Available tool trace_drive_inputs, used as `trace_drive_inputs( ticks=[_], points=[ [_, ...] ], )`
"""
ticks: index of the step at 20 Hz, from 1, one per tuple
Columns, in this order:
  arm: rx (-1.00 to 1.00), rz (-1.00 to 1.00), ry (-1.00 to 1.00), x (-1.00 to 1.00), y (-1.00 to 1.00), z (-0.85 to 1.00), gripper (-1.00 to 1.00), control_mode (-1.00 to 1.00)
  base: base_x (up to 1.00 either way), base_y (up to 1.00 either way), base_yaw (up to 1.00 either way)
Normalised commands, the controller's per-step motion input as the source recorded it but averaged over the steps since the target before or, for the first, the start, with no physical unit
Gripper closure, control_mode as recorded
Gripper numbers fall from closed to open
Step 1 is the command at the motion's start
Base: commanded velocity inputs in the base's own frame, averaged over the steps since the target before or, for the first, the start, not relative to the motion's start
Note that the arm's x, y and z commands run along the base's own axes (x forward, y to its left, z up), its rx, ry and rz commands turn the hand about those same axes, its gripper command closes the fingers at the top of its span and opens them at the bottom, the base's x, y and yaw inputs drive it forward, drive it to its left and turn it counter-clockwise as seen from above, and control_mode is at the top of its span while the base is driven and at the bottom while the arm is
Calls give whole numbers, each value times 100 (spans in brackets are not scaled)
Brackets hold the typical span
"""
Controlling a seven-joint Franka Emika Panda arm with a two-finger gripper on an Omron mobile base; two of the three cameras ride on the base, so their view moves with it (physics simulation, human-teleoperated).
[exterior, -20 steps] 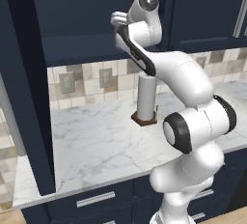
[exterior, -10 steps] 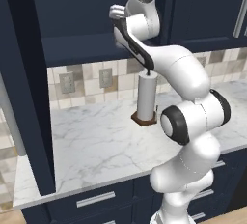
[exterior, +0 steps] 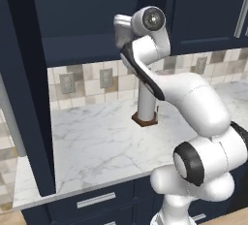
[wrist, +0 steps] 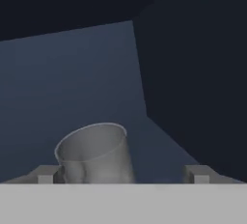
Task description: Move the glass cup from next to the sink to the open cabinet. Then, move the bowl with the lemon to the fridge to clear the area for faucet cleaning.
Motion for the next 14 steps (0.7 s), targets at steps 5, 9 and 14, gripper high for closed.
trace_drive_inputs(
  ticks=[5,9,14],
  points=[
    [0,0,-15,-100,-37,-98,-100,-100,0,0,0],
    [0,0,-2,-100,-61,-80,-100,-100,0,0,0],
    [4,-5,0,-100,-56,-46,-100,-100,0,0,0]
  ],
)
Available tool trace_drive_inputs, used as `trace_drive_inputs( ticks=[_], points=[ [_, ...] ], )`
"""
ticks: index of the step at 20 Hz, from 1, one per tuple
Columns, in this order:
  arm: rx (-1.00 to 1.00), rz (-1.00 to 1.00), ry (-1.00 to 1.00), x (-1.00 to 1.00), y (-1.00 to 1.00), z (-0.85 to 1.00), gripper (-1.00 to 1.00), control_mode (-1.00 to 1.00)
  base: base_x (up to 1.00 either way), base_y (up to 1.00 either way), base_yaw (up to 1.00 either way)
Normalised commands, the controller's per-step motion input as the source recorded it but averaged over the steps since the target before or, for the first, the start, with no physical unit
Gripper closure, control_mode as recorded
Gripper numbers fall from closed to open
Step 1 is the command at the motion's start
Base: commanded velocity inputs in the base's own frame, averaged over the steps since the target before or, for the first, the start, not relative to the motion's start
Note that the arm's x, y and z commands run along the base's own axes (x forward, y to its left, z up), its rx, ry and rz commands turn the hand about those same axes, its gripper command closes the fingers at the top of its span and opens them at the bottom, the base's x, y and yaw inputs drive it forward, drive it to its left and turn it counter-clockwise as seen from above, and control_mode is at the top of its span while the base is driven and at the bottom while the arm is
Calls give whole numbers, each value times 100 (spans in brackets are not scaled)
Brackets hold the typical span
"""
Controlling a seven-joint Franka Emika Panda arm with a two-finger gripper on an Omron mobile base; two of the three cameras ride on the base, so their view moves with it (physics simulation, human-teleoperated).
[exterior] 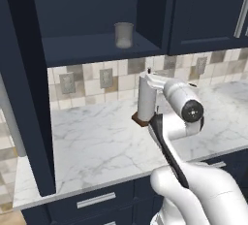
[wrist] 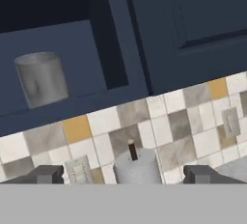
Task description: Move the glass cup from next to the sink to the open cabinet. Then, move the bowl with the lemon to the fridge to clear the area for faucet cleaning.
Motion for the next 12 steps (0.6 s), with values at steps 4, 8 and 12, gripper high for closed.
trace_drive_inputs(
  ticks=[4,8,12],
  points=[
    [7,-6,0,-100,-58,-43,-100,-100,0,0,0],
    [9,-7,0,-100,-60,-37,-100,-100,0,0,0],
    [15,-12,-3,-100,-71,-14,-100,-100,0,0,0]
  ],
)
